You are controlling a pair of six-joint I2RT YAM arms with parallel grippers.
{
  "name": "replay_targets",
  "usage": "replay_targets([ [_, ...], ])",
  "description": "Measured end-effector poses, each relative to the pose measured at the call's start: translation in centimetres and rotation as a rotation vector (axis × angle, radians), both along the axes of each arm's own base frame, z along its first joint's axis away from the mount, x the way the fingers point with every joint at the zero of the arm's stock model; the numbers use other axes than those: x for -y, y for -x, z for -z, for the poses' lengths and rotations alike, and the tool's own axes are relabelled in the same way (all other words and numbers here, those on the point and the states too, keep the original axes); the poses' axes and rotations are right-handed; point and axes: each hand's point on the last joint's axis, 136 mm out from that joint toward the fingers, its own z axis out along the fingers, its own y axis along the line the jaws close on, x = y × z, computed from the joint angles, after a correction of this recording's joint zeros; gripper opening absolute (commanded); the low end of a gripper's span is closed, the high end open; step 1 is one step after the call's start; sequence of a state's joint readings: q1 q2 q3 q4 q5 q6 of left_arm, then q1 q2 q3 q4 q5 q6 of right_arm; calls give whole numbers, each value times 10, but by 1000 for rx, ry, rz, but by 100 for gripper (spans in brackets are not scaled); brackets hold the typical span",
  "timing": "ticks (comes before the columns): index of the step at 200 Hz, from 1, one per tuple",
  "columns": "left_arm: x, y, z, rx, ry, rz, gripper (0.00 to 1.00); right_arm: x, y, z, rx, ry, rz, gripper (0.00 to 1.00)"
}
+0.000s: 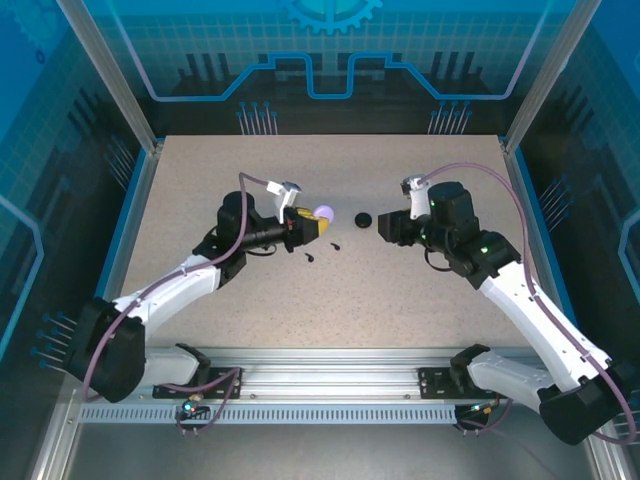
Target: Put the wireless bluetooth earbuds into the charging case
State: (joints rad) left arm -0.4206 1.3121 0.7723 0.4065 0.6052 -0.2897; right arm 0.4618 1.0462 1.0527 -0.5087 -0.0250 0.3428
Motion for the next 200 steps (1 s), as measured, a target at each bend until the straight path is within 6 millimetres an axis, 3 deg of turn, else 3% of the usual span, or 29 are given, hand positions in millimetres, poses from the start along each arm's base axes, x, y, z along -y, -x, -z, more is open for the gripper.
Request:
replay_targets([
  [64,-38,-60,52,-176,-69,-144,8,1,1,2,-8,4,-1,49],
  [129,-52,-104,109,-347,-141,-222,7,3,1,3,-12,10,4,49],
  [164,-59,-121,139,-436,-180,-256,8,3,1,3,-10,12,3,49],
  [200,-64,-121,171,-533,-233,-276,12,7,2,-2,7,9,14,49],
])
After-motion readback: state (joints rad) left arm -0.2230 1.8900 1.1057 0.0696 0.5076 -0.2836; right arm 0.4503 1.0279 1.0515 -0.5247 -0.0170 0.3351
